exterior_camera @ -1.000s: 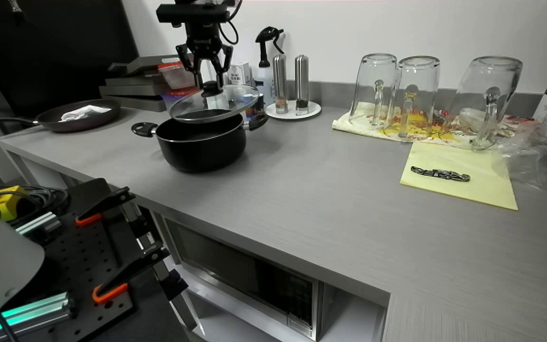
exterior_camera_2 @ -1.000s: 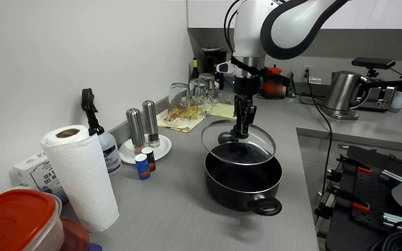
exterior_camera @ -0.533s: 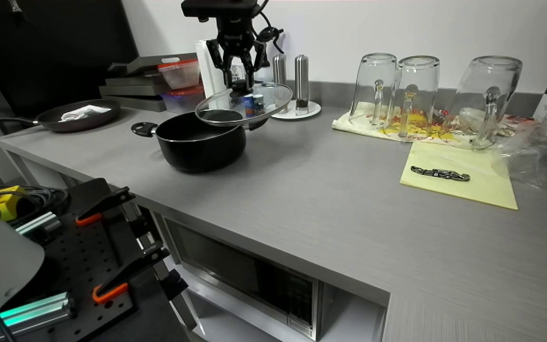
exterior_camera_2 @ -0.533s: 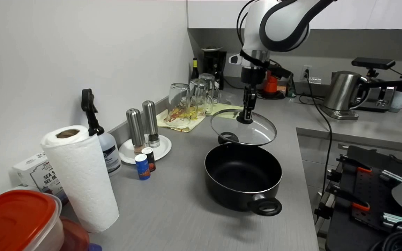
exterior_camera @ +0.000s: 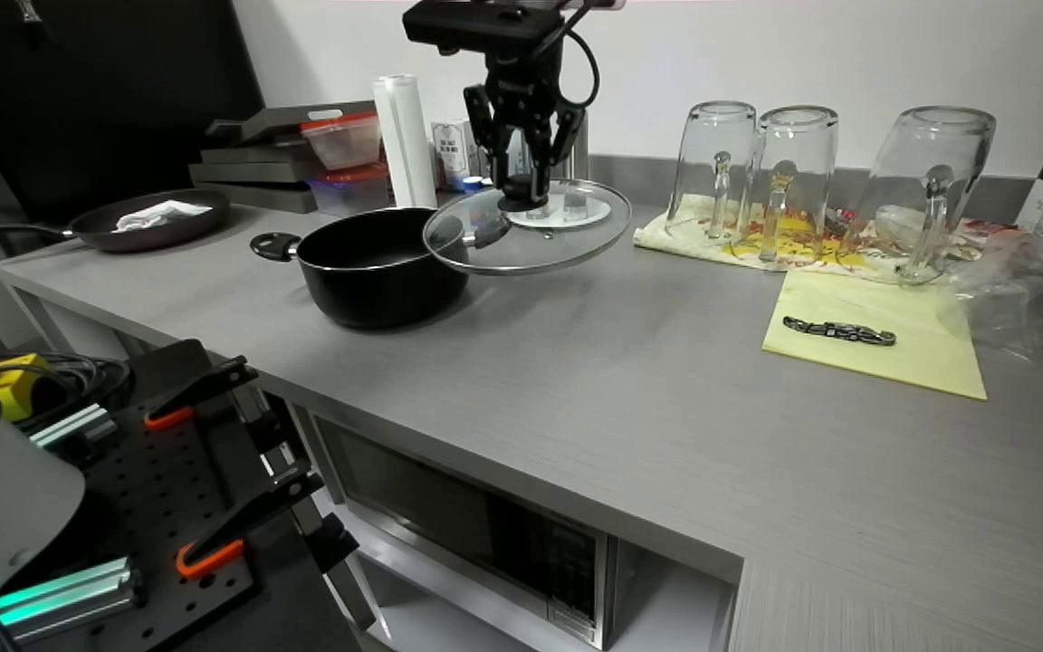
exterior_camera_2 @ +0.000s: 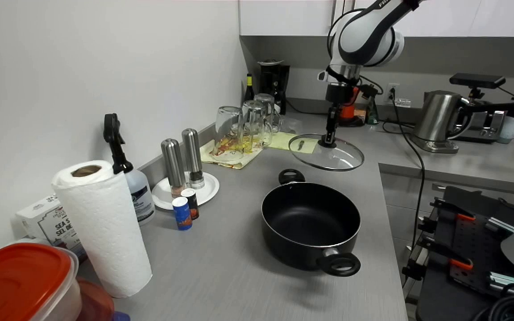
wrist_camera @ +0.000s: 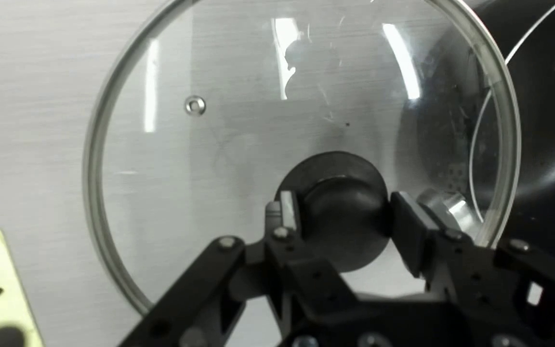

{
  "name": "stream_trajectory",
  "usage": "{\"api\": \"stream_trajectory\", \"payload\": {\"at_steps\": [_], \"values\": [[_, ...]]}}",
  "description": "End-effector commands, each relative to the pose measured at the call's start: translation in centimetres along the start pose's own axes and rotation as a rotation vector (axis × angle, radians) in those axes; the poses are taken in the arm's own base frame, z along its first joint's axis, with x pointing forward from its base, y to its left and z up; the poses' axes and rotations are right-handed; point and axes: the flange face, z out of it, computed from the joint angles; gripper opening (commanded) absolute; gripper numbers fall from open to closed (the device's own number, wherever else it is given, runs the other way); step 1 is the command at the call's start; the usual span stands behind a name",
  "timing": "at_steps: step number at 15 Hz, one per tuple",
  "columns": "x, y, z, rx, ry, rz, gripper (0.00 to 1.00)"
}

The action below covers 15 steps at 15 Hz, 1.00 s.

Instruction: Remove the lid from the top of the pot

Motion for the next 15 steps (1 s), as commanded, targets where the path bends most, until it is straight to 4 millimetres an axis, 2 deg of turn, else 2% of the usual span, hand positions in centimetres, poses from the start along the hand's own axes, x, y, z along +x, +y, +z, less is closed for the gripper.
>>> {"api": "stream_trajectory", "payload": {"at_steps": [1,3,6,15], "values": [[-0.8,3.3,0.4,0.019,0.011,0.110,0.25],[-1.4,4.9,1.7,0.004,0.001,0.158,0.25],[-1.7,5.9,4.1,0.006,-0.009,0.199,0.25],[-0.9,5.6,11.4,-0.023,0.010,0.230,0.25]]}}
